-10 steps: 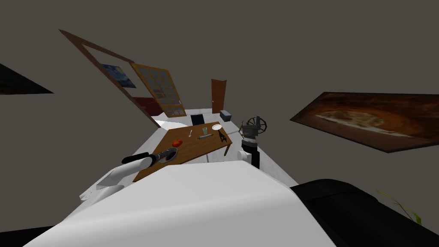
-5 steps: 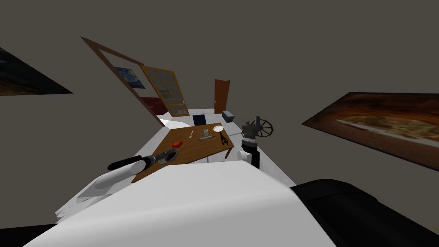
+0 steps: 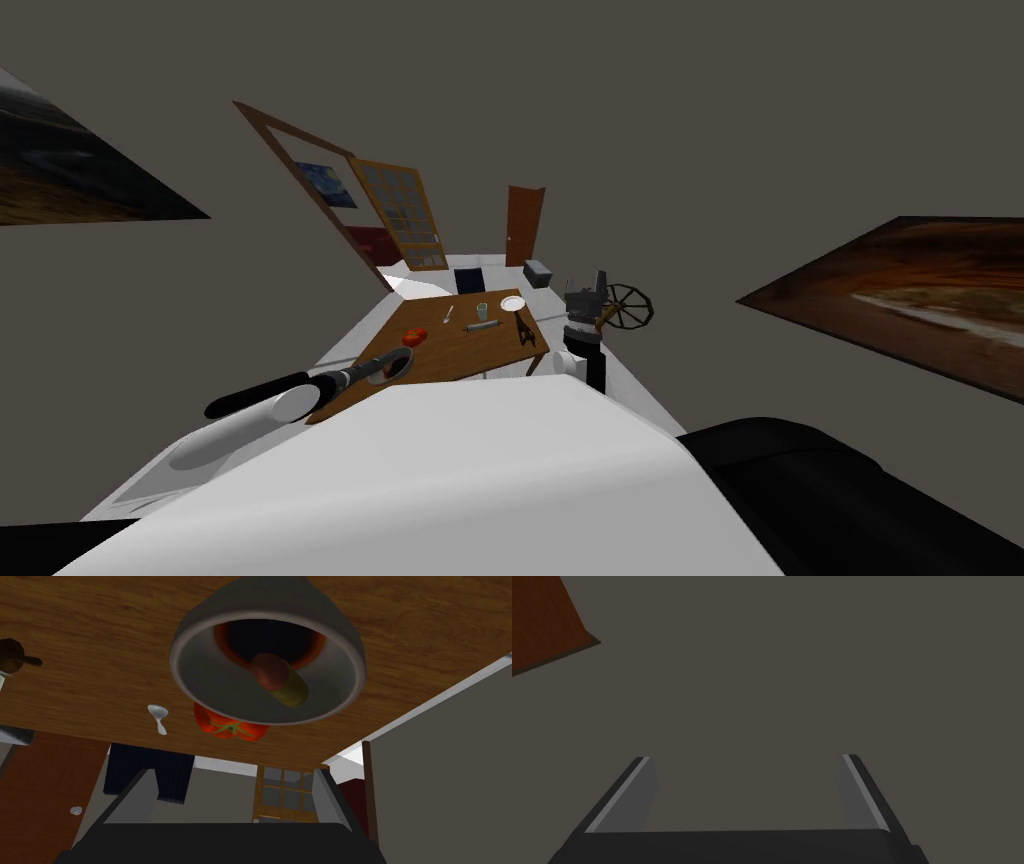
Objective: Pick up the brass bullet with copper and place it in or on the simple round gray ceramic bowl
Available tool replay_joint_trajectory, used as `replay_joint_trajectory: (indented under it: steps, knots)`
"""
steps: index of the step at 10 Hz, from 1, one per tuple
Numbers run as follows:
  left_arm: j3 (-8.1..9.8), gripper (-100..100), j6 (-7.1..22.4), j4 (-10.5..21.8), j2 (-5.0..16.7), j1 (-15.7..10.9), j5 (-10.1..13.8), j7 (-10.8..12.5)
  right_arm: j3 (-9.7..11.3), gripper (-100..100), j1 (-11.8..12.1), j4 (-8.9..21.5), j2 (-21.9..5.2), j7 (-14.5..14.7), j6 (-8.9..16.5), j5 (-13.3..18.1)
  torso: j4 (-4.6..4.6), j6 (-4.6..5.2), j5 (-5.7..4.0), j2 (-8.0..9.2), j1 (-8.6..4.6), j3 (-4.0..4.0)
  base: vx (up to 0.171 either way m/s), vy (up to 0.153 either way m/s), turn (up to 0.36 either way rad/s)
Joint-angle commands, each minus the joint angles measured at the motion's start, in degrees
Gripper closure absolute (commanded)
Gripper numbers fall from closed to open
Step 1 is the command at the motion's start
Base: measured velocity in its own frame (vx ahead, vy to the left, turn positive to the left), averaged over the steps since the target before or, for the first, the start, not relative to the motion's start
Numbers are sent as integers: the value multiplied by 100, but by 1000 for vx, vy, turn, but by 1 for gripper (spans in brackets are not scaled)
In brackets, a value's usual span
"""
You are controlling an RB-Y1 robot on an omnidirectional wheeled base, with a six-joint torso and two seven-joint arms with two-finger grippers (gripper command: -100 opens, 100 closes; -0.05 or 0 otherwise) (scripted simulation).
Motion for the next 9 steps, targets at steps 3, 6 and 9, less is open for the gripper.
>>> replay_joint_trajectory:
  steps: [3,6,9]
  knots:
    - [449,-100,115,-526,-236,459,341,-566,-1,0,2,0,0,0,0,0,-1,-11,0,-12,-8,-4,107,-45,185]
    - [476,-100,115,-542,-236,459,341,-1049,0,0,0,0,0,0,0,0,1,0,0,6,1,3,36,-26,6]
    - [472,0,111,-534,-235,456,344,-977,0,0,-1,0,0,0,0,0,6,0,4,26,14,16,-3,2,-1]
